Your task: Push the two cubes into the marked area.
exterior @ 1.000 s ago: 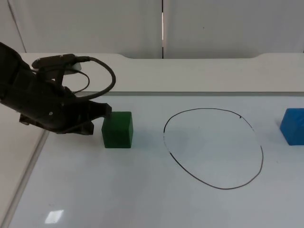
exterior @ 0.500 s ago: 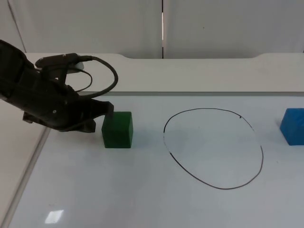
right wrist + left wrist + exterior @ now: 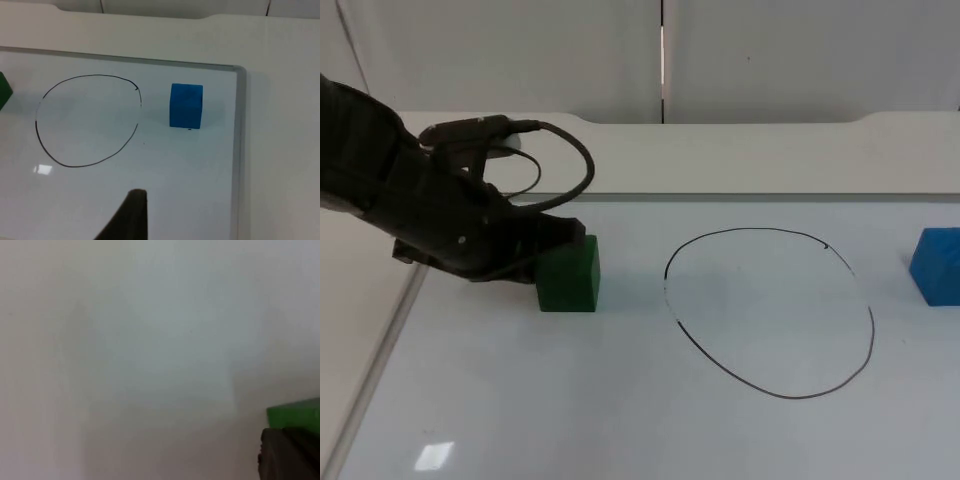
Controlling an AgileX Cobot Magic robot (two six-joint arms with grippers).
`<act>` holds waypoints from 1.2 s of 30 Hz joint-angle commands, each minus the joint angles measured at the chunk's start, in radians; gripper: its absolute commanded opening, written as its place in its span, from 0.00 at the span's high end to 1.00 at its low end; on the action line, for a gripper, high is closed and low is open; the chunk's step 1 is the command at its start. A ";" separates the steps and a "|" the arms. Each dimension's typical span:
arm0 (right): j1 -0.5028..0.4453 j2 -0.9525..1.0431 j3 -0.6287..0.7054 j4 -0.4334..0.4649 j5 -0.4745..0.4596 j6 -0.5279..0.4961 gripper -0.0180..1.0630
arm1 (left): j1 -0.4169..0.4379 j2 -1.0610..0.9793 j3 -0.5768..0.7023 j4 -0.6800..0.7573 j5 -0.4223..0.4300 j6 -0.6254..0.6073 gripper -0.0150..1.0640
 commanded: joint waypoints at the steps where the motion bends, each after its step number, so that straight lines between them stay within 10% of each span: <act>1: -0.007 -0.004 0.000 0.002 -0.007 0.001 0.01 | -0.012 0.010 -0.007 -0.013 -0.015 0.003 0.99; 36: -0.007 -0.004 0.000 0.002 -0.007 0.001 0.01 | -0.050 0.013 -0.014 -0.094 -0.010 0.041 0.99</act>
